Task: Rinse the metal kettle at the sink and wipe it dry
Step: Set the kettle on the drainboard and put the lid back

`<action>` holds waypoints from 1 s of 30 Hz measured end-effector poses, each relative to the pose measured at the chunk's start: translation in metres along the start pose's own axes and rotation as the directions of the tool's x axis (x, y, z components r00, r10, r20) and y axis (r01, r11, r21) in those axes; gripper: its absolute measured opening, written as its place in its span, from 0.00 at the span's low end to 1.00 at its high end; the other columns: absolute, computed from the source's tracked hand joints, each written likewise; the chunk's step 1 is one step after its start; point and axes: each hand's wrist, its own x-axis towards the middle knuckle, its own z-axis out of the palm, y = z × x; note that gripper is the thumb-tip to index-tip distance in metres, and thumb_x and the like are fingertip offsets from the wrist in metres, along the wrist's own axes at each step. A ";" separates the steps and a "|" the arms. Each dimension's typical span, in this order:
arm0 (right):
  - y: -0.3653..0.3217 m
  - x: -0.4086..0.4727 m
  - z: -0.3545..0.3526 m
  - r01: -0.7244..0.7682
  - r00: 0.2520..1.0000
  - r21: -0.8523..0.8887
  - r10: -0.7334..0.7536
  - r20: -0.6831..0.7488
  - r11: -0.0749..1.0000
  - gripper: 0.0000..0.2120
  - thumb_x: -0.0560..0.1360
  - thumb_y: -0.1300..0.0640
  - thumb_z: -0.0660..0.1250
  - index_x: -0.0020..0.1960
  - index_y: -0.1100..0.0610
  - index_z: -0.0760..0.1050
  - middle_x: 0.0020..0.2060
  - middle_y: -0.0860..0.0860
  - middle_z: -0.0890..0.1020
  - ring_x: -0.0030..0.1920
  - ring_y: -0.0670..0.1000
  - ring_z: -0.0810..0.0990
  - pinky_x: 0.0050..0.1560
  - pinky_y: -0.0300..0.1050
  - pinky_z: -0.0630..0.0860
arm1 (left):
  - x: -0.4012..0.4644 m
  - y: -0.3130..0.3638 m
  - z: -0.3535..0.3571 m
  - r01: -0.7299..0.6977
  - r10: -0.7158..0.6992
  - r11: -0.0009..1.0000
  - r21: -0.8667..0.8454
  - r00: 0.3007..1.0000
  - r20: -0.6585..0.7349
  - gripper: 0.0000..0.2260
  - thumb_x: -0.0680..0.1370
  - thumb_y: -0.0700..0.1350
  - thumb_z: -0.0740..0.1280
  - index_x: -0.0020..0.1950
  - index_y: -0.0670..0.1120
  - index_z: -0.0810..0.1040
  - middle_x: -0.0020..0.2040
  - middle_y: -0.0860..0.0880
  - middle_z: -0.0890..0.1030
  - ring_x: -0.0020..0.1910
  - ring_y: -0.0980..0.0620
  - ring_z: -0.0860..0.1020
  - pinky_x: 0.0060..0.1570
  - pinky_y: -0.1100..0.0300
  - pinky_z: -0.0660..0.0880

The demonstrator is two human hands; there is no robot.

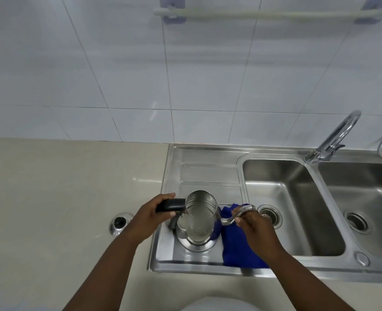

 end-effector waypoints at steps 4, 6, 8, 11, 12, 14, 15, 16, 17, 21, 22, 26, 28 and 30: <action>0.002 -0.001 0.001 0.020 1.000 -0.030 -0.019 0.012 0.999 0.09 0.78 0.59 0.66 0.55 0.49 0.79 0.46 0.40 0.84 0.52 0.38 0.80 0.53 0.37 0.76 | 0.002 -0.005 0.000 -0.012 0.012 1.000 0.026 1.000 -0.019 0.21 0.73 0.39 0.73 0.64 0.52 0.77 0.62 0.54 0.80 0.62 0.56 0.77 0.68 0.51 0.71; 0.004 -0.001 0.001 0.020 1.000 -0.047 -0.019 0.009 0.999 0.09 0.78 0.59 0.66 0.55 0.50 0.79 0.46 0.40 0.84 0.50 0.39 0.81 0.52 0.37 0.76 | -0.001 -0.006 -0.004 -0.023 0.026 0.996 0.091 0.999 -0.035 0.24 0.71 0.40 0.75 0.65 0.55 0.75 0.61 0.57 0.80 0.63 0.61 0.76 0.67 0.58 0.70; 0.005 -0.001 0.001 0.023 1.000 -0.057 -0.023 0.007 0.998 0.09 0.77 0.59 0.66 0.56 0.51 0.80 0.46 0.42 0.84 0.48 0.40 0.82 0.51 0.37 0.75 | -0.004 -0.011 -0.014 -0.019 0.035 0.986 0.168 0.995 -0.092 0.28 0.70 0.44 0.76 0.68 0.56 0.72 0.64 0.61 0.76 0.65 0.66 0.71 0.66 0.63 0.66; 0.008 0.000 0.002 0.019 1.000 -0.062 -0.018 0.009 0.998 0.09 0.77 0.59 0.66 0.56 0.53 0.80 0.47 0.45 0.85 0.48 0.41 0.81 0.50 0.35 0.74 | -0.015 -0.027 -0.042 0.039 0.018 0.967 0.252 0.975 -0.223 0.29 0.70 0.46 0.76 0.69 0.54 0.72 0.65 0.61 0.73 0.65 0.64 0.69 0.64 0.63 0.65; 0.009 0.000 0.002 0.017 1.000 -0.064 -0.016 0.010 0.998 0.08 0.77 0.58 0.66 0.55 0.53 0.80 0.46 0.45 0.85 0.48 0.42 0.81 0.50 0.37 0.76 | -0.019 -0.036 -0.052 0.051 0.029 0.950 0.307 0.968 -0.251 0.28 0.70 0.46 0.76 0.68 0.53 0.72 0.65 0.59 0.73 0.65 0.61 0.70 0.62 0.65 0.66; 0.012 0.001 0.002 0.016 1.000 -0.071 -0.016 0.011 0.997 0.07 0.77 0.58 0.66 0.54 0.53 0.80 0.45 0.47 0.85 0.46 0.44 0.82 0.51 0.43 0.78 | -0.026 -0.055 -0.071 0.080 0.054 0.893 0.443 0.958 -0.282 0.26 0.70 0.46 0.76 0.66 0.52 0.73 0.66 0.56 0.74 0.64 0.56 0.71 0.60 0.70 0.65; 0.013 0.001 0.002 0.018 1.000 -0.073 -0.017 0.011 0.997 0.07 0.77 0.58 0.66 0.53 0.53 0.79 0.44 0.47 0.85 0.46 0.45 0.83 0.50 0.45 0.79 | -0.029 -0.064 -0.079 0.108 0.050 0.869 0.482 0.952 -0.302 0.25 0.70 0.45 0.76 0.65 0.51 0.73 0.66 0.54 0.74 0.65 0.54 0.71 0.61 0.68 0.65; 0.013 0.001 0.003 0.024 1.000 -0.069 -0.024 0.012 0.997 0.07 0.77 0.58 0.66 0.53 0.52 0.79 0.44 0.46 0.85 0.46 0.44 0.83 0.50 0.44 0.79 | -0.032 -0.073 -0.085 0.138 0.039 0.855 0.500 0.944 -0.328 0.24 0.70 0.44 0.76 0.65 0.50 0.74 0.66 0.52 0.75 0.65 0.51 0.72 0.63 0.63 0.66; 0.013 0.000 0.003 0.030 0.999 -0.066 -0.030 0.012 0.997 0.07 0.77 0.59 0.66 0.53 0.52 0.79 0.44 0.45 0.85 0.47 0.41 0.82 0.49 0.41 0.78 | -0.033 -0.080 -0.090 0.160 0.030 0.851 0.500 0.936 -0.351 0.23 0.70 0.43 0.77 0.64 0.49 0.75 0.66 0.50 0.75 0.65 0.49 0.72 0.65 0.58 0.67; 0.016 0.001 0.003 0.032 0.999 -0.051 -0.032 0.000 0.998 0.08 0.76 0.61 0.67 0.53 0.50 0.80 0.45 0.40 0.85 0.50 0.38 0.80 0.49 0.38 0.76 | -0.036 -0.098 -0.096 0.174 0.021 0.868 0.465 0.923 -0.384 0.20 0.70 0.37 0.75 0.56 0.56 0.77 0.58 0.50 0.80 0.59 0.48 0.78 0.59 0.59 0.70; 0.016 0.001 0.003 0.035 0.999 -0.051 -0.035 0.000 0.998 0.09 0.76 0.61 0.67 0.53 0.50 0.80 0.48 0.37 0.83 0.50 0.38 0.80 0.49 0.38 0.76 | -0.035 -0.101 -0.095 0.188 0.009 0.870 0.456 0.918 -0.396 0.19 0.71 0.37 0.75 0.57 0.53 0.78 0.57 0.50 0.80 0.59 0.47 0.78 0.57 0.60 0.70; 0.018 0.002 0.003 0.044 0.999 -0.062 -0.044 -0.002 0.997 0.08 0.76 0.61 0.68 0.53 0.52 0.80 0.43 0.39 0.85 0.50 0.38 0.80 0.49 0.38 0.76 | -0.033 -0.103 -0.090 0.230 -0.036 0.898 0.375 0.887 -0.460 0.17 0.71 0.36 0.74 0.58 0.47 0.80 0.54 0.51 0.81 0.57 0.46 0.79 0.55 0.60 0.69; 0.018 0.002 0.002 0.043 0.999 -0.055 -0.042 0.007 0.998 0.08 0.76 0.61 0.68 0.53 0.51 0.80 0.45 0.39 0.85 0.50 0.38 0.81 0.48 0.36 0.76 | -0.033 -0.093 -0.086 0.205 -0.025 0.920 0.335 0.882 -0.471 0.18 0.71 0.36 0.74 0.55 0.54 0.79 0.51 0.54 0.81 0.57 0.46 0.79 0.53 0.64 0.70; 0.017 0.002 0.002 0.043 0.999 -0.051 -0.043 0.010 0.998 0.09 0.76 0.61 0.67 0.54 0.51 0.81 0.52 0.34 0.81 0.50 0.37 0.81 0.47 0.33 0.74 | -0.031 -0.071 -0.079 0.145 0.031 0.934 0.327 0.878 -0.478 0.20 0.71 0.36 0.74 0.55 0.57 0.78 0.51 0.58 0.80 0.56 0.50 0.79 0.53 0.75 0.69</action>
